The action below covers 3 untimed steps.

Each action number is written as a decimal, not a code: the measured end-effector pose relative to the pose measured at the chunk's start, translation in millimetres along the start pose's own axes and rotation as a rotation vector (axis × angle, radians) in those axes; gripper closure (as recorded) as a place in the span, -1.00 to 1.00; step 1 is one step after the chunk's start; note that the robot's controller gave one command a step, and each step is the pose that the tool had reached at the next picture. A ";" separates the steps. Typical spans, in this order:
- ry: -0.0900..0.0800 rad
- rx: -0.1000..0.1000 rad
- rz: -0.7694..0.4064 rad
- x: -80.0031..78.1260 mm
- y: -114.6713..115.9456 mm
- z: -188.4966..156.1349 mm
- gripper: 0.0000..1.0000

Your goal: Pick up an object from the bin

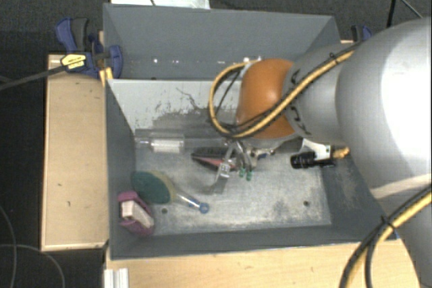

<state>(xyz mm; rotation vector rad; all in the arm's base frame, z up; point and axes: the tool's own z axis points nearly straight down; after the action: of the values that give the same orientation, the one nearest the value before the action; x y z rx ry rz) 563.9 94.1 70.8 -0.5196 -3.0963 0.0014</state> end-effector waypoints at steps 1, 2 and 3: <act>-0.002 -0.002 0.000 -0.9 0.6 -3.5 1.00; -0.001 -0.001 -0.022 20.6 18.0 0.4 1.00; -0.008 -0.005 -0.015 53.6 -6.2 -126.4 1.00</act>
Offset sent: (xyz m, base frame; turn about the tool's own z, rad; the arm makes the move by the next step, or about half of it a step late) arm 0.0000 0.0000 0.0000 0.0000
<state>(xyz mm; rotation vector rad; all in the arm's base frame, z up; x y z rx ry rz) 511.4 105.9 197.3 -0.4982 -3.1085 -0.0042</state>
